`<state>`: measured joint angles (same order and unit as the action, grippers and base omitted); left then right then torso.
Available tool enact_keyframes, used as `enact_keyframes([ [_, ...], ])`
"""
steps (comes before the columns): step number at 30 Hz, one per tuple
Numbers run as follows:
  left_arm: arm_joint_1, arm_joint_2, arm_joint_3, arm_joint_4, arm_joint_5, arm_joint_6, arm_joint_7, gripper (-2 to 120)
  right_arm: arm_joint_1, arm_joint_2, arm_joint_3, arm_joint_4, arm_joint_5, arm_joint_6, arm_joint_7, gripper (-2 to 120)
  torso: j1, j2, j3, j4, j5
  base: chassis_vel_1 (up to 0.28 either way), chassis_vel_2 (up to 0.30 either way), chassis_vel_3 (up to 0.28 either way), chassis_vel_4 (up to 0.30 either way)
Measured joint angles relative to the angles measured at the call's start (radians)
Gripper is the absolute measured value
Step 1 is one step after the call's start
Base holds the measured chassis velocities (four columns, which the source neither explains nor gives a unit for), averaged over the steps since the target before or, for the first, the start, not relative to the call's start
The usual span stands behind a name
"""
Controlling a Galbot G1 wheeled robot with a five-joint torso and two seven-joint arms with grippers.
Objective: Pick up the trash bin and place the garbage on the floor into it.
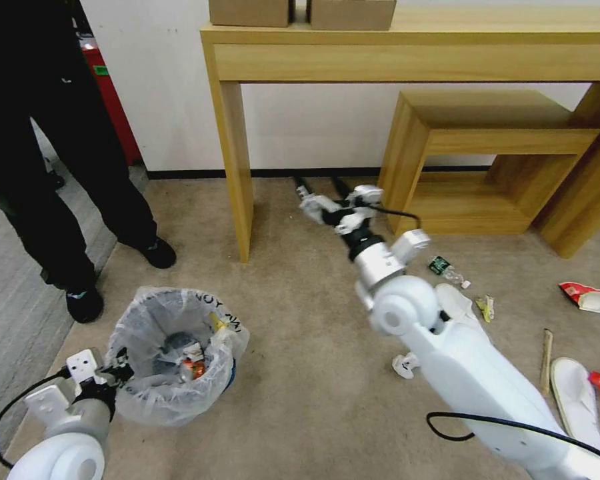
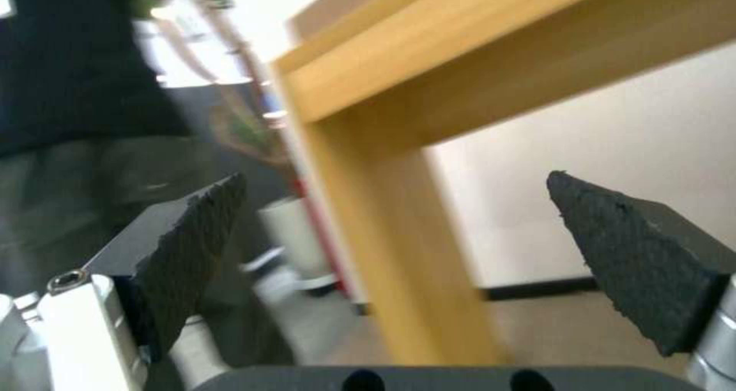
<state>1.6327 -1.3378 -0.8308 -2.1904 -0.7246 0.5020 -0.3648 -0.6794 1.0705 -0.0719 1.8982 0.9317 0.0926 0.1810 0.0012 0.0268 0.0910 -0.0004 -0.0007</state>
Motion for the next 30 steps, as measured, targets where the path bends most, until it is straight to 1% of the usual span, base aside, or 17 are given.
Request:
enact_keyframes([
  [1, 0.005, -0.002, -0.004, -0.008, 0.003, 0.0, 0.003, 1, -0.028, -0.008, 0.04, 0.017, -0.007, -0.008, 0.008, 100, 0.0, 0.0, 0.0, 0.0002, -0.0002, 0.0, 0.0, 0.0, 0.0],
  [2, 0.008, -0.003, -0.004, -0.014, 0.008, 0.0, 0.008, 1, -0.071, -0.017, 0.091, 0.04, -0.014, -0.02, 0.021, 100, 0.0, 0.0, 0.0, -0.0006, -0.0007, 0.0, 0.0, 0.0, 0.0],
  [3, 0.008, -0.003, -0.004, -0.016, 0.009, 0.0, 0.011, 1, -0.097, -0.023, 0.118, 0.053, -0.018, -0.026, 0.029, 100, 0.0, 0.0, 0.0, -0.0011, -0.0008, 0.0, 0.0, 0.0, 0.0],
  [4, 0.008, -0.003, -0.004, -0.016, 0.009, 0.0, 0.011, 1, -0.097, -0.023, 0.118, 0.053, -0.018, -0.026, 0.029, 100, 0.0, 0.0, 0.0, -0.0011, -0.0008, 0.0, 0.0, 0.0, 0.0],
  [5, 0.009, -0.003, -0.004, -0.018, 0.012, 0.0, 0.015, 1, -0.144, -0.029, 0.164, 0.073, -0.026, -0.038, 0.04, 100, 0.0, 0.0, 0.0, -0.0015, -0.0003, 0.0, 0.0, 0.0, 0.0],
  [6, 0.01, -0.001, -0.003, -0.019, 0.015, 0.0, 0.021, 1, -0.227, -0.037, 0.244, 0.109, -0.044, -0.048, 0.049, 100, 0.0, 0.0, 0.0, -0.002, -0.0001, 0.0, 0.0, 0.0, 0.0],
  [7, 0.01, -0.001, -0.003, -0.019, 0.015, 0.0, 0.021, 1, -0.227, -0.037, 0.244, 0.109, -0.044, -0.048, 0.049, 100, 0.0, 0.0, 0.0, -0.002, -0.0001, 0.0, 0.0, 0.0, 0.0],
  [8, 0.013, 0.001, -0.001, -0.019, 0.018, -0.002, 0.027, 1, -0.288, -0.041, 0.303, 0.133, -0.065, -0.05, 0.05, 100, 0.0, 0.0, 0.0, -0.002, -0.0004, 0.0, 0.0, 0.0, 0.0],
  [9, 0.015, 0.004, 0.0, -0.018, 0.023, -0.007, 0.031, 1, -0.327, -0.041, 0.339, 0.148, -0.077, -0.048, 0.05, 100, 0.0, 0.0, 0.0, -0.002, -0.0003, 0.0, 0.0, 0.0, 0.0],
  [11, 0.019, 0.015, 0.004, -0.014, 0.031, -0.016, 0.039, 1, -0.434, -0.024, 0.443, 0.196, -0.11, -0.047, 0.049, 100, 0.0, 0.0, 0.0, -0.0015, -0.0006, 0.0, 0.0, 0.0, 0.0],
  [12, 0.019, 0.015, 0.004, -0.014, 0.031, -0.016, 0.039, 1, -0.434, -0.024, 0.443, 0.196, -0.11, -0.047, 0.049, 100, 0.0, 0.0, 0.0, -0.0015, -0.0006, 0.0, 0.0, 0.0, 0.0],
  [15, 0.021, 0.038, 0.006, -0.009, 0.032, -0.021, 0.05, 1, -0.572, 0.011, 0.547, 0.239, -0.164, -0.041, 0.047, 100, 0.0, 0.0, 0.0, -0.0015, -0.0005, 0.0, 0.0, 0.0, 0.0],
  [18, 0.02, 0.044, 0.012, -0.003, 0.034, -0.021, 0.055, 1, -0.621, 0.024, 0.569, 0.244, -0.198, -0.03, 0.047, 100, 0.0, 0.0, 0.0, -0.0015, -0.0005, 0.0, 0.0, 0.0, 0.0],
  [24, 0.016, 0.04, 0.022, -0.002, 0.044, -0.004, 0.063, 1, -0.659, 0.053, 0.572, 0.236, -0.253, 0.002, 0.041, 100, 0.0, 0.0, 0.0, -0.0014, -0.0005, 0.0, 0.0, 0.0, 0.0],
  [26, 0.016, 0.037, 0.023, -0.002, 0.062, 0.001, 0.082, 1, -0.672, 0.063, 0.565, 0.219, -0.286, 0.017, 0.035, 100, 0.0, 0.0, 0.0, -0.0014, -0.0007, 0.0, 0.0, 0.0, 0.0],
  [28, 0.017, 0.036, 0.022, -0.002, 0.065, 0.001, 0.086, 1, -0.673, 0.064, 0.564, 0.216, -0.289, 0.018, 0.035, 100, 0.0, 0.0, 0.0, -0.0014, -0.0006, 0.0, 0.0, 0.0, 0.0],
  [30, 0.023, 0.035, 0.016, -0.002, 0.106, 0.002, 0.121, 1, -0.674, 0.065, 0.555, 0.199, -0.301, 0.019, 0.039, 100, 0.0, 0.0, 0.0, -0.0014, -0.0007, 0.0, 0.0, 0.0, 0.0],
])
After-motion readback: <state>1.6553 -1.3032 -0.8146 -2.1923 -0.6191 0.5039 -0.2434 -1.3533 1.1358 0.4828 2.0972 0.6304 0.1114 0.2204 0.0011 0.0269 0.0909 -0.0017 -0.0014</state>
